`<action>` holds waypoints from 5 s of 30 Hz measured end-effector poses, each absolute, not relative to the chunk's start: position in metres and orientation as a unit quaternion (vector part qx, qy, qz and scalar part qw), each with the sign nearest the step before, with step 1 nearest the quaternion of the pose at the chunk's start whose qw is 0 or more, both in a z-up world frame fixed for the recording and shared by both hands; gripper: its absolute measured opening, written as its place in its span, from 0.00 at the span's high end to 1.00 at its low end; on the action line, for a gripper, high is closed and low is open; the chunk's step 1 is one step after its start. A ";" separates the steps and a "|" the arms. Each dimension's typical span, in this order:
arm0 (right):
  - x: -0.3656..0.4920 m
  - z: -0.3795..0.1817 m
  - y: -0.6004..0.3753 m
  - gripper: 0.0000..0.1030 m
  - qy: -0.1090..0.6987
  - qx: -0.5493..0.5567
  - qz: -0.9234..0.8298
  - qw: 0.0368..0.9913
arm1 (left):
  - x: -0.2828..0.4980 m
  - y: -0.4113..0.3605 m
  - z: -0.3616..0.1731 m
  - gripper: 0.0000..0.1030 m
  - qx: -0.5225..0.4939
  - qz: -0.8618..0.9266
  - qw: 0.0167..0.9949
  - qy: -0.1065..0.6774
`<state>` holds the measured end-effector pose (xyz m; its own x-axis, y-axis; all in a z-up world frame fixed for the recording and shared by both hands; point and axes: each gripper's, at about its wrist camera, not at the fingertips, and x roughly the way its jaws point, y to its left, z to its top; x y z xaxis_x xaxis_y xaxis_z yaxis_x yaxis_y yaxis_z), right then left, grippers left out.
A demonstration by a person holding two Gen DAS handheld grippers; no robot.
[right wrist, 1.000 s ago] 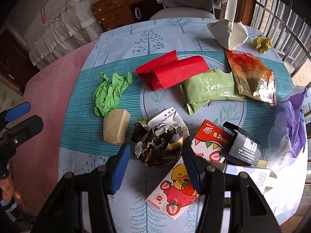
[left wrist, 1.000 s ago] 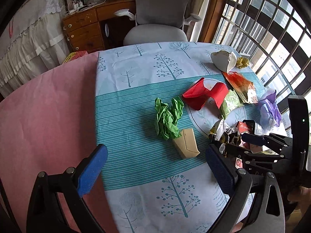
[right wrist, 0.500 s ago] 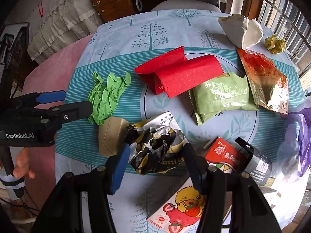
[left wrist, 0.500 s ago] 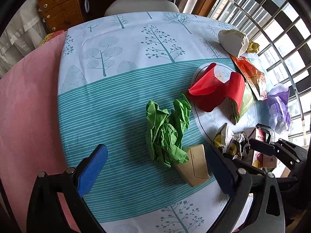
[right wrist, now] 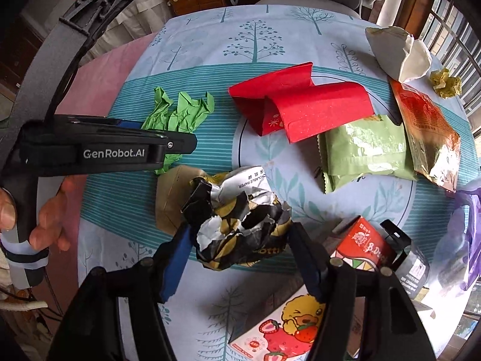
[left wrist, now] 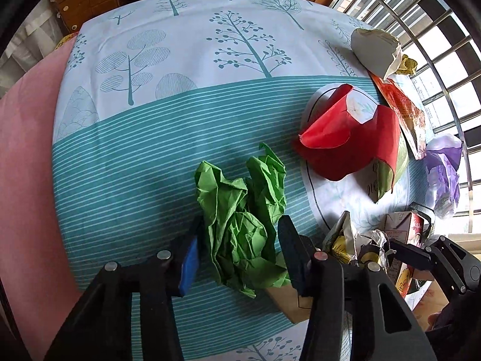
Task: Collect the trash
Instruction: 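Grasp the green crumpled paper with the left tool while the right grasps the black-gold wrapper, then carry both items down over the bin and open both tools, then raise both tools back toward the table, then grasp the clear plastic bottle with the left tool while the right grasps the purple bag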
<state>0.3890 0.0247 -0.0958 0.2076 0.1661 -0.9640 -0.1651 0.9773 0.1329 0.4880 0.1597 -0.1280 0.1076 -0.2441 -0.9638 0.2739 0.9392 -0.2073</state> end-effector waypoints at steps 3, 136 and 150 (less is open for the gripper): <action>0.389 -0.095 0.027 0.36 0.615 -0.008 0.105 0.781 | 0.486 0.162 -0.128 0.69 0.006 -0.181 0.744 0.643; 0.097 0.054 -0.206 0.17 0.424 0.100 -0.030 0.900 | 0.112 -0.002 0.075 0.16 0.087 -0.108 0.890 0.434; 0.297 -0.036 -0.263 0.19 0.525 0.142 0.056 0.837 | 0.272 -0.066 0.033 0.16 0.030 -0.055 0.858 0.511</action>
